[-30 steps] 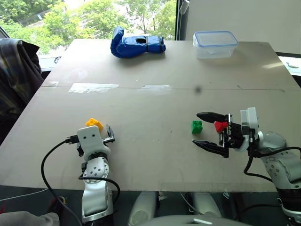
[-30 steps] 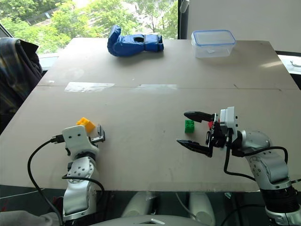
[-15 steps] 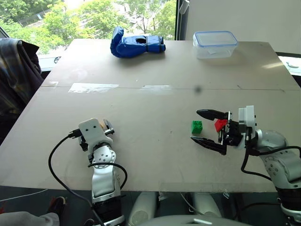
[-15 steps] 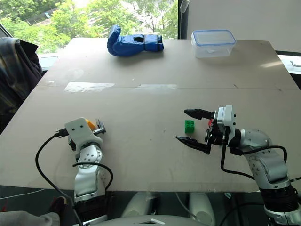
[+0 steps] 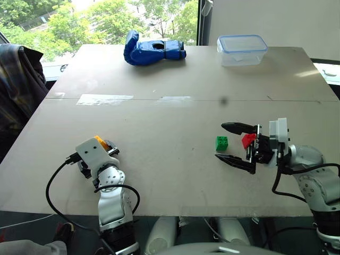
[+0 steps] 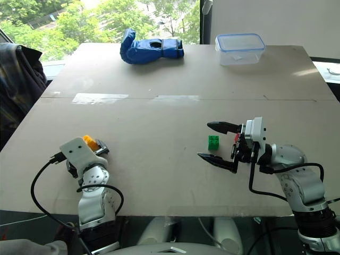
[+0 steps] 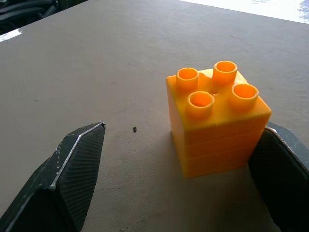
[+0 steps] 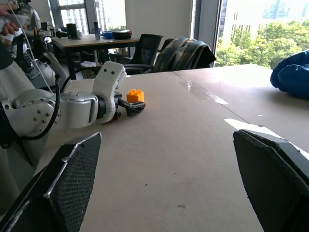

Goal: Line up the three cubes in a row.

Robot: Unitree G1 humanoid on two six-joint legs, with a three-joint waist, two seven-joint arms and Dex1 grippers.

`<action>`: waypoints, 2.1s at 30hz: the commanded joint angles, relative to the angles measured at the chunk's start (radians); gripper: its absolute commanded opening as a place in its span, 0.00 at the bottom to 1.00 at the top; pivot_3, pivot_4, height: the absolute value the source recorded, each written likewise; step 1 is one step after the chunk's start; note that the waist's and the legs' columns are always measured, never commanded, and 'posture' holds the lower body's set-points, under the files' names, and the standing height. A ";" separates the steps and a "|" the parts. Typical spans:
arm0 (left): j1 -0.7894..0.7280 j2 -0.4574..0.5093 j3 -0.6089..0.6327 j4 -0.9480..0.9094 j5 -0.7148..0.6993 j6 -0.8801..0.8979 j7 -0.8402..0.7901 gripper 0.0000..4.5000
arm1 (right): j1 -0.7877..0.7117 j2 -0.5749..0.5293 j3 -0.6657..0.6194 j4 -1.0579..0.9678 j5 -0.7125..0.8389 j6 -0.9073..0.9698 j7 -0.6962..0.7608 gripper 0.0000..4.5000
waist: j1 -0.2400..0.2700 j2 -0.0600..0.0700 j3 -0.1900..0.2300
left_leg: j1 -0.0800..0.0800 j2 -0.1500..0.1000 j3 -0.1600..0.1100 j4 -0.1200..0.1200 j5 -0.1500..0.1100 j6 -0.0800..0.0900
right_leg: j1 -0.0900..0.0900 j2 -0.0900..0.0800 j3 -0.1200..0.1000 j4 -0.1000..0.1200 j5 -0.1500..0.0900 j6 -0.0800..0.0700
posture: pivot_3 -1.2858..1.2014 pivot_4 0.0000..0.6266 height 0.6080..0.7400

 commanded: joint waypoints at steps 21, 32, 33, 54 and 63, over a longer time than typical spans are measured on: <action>-0.045 0.351 -0.156 0.109 -0.207 -0.146 -0.757 0.29 | 0.026 -0.022 -0.086 0.010 0.026 -0.021 0.018 1.00 | 0.003 0.000 0.000 | -0.001 -0.001 -0.001 0.000 0.002 -0.003 | 0.000 0.000 -0.002 0.000 0.000 0.000 | 0.52 0.24 1.00; -0.431 0.579 -0.492 0.563 -0.272 -0.433 -1.666 0.29 | 0.082 -0.061 -0.155 0.087 0.009 -0.083 0.077 1.00 | -0.011 0.002 0.002 | -0.002 -0.001 0.000 -0.001 0.002 -0.003 | -0.001 0.000 -0.001 -0.002 0.000 0.000 | 0.52 0.24 1.00; -0.467 0.567 -0.514 0.620 -0.256 -0.458 -1.702 0.29 | 0.092 -0.060 -0.159 0.080 0.007 -0.086 0.073 1.00 | -0.012 0.002 0.002 | -0.003 -0.002 0.000 -0.001 0.001 -0.002 | -0.001 0.001 -0.001 -0.002 0.000 0.000 | 0.52 0.24 1.00; -0.674 0.459 -0.568 1.126 -0.137 -0.746 -1.851 0.29 | 0.279 -0.050 -0.207 -0.026 -0.007 -0.136 -0.006 1.00 | -0.026 0.001 0.002 | -0.001 -0.003 0.000 0.000 0.000 0.001 | -0.001 0.002 0.000 0.002 0.000 0.000 | 0.52 0.24 1.00; -0.671 0.436 -0.548 1.162 -0.124 -0.776 -1.805 0.29 | 0.267 -0.057 -0.205 -0.018 -0.005 -0.135 0.007 1.00 | -0.024 0.001 0.002 | 0.001 -0.003 0.000 0.001 0.000 0.001 | 0.000 0.002 0.000 0.003 0.000 0.000 | 0.52 0.24 1.00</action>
